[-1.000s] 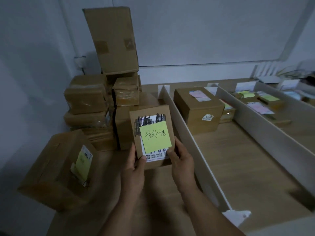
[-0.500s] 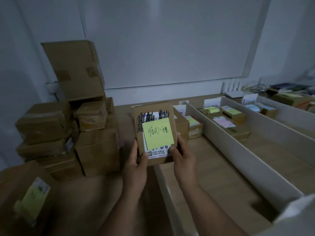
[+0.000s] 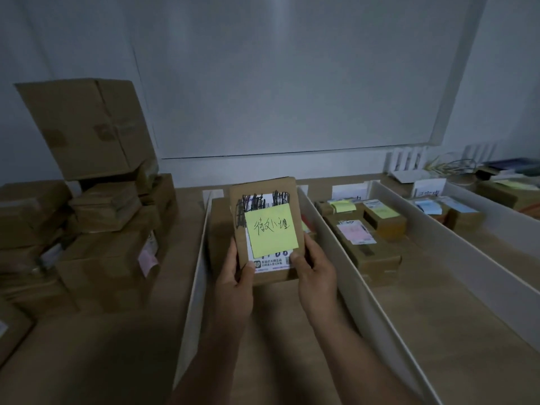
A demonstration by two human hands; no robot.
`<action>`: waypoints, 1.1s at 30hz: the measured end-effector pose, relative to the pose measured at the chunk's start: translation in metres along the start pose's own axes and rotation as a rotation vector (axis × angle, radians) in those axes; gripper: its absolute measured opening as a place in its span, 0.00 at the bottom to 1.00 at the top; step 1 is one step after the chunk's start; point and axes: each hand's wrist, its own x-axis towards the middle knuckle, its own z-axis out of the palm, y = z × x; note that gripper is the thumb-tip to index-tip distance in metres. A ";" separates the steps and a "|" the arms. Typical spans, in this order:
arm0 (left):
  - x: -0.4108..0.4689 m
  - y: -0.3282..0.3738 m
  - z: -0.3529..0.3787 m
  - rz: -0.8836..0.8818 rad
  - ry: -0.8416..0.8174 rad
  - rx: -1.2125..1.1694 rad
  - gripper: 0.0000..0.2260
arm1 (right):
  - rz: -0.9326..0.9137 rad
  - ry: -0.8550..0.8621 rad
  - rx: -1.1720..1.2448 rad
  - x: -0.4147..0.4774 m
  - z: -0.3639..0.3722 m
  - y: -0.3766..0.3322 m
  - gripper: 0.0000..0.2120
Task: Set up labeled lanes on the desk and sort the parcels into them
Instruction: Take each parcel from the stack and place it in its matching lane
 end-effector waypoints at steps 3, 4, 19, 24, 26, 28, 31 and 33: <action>0.000 0.007 0.027 0.004 -0.003 0.040 0.24 | 0.011 -0.052 -0.008 0.020 -0.022 0.007 0.21; 0.001 0.011 0.034 0.004 -0.012 0.063 0.24 | 0.018 -0.065 -0.009 0.027 -0.027 0.010 0.20; 0.107 -0.020 0.141 -0.112 -0.065 0.309 0.26 | 0.092 0.032 -0.158 0.159 -0.054 0.063 0.16; 0.152 -0.025 0.167 -0.114 -0.125 0.388 0.27 | 0.127 0.045 -0.250 0.218 -0.040 0.088 0.14; 0.171 -0.033 0.172 -0.131 -0.113 0.445 0.28 | 0.131 0.034 -0.293 0.235 -0.032 0.099 0.14; 0.187 -0.044 0.176 -0.158 -0.102 0.492 0.28 | 0.139 0.011 -0.324 0.248 -0.025 0.108 0.14; 0.202 -0.059 0.184 -0.211 -0.108 0.480 0.28 | 0.170 -0.009 -0.375 0.264 -0.018 0.120 0.13; 0.207 -0.065 0.190 -0.223 -0.094 0.481 0.27 | 0.181 -0.016 -0.431 0.272 -0.014 0.127 0.12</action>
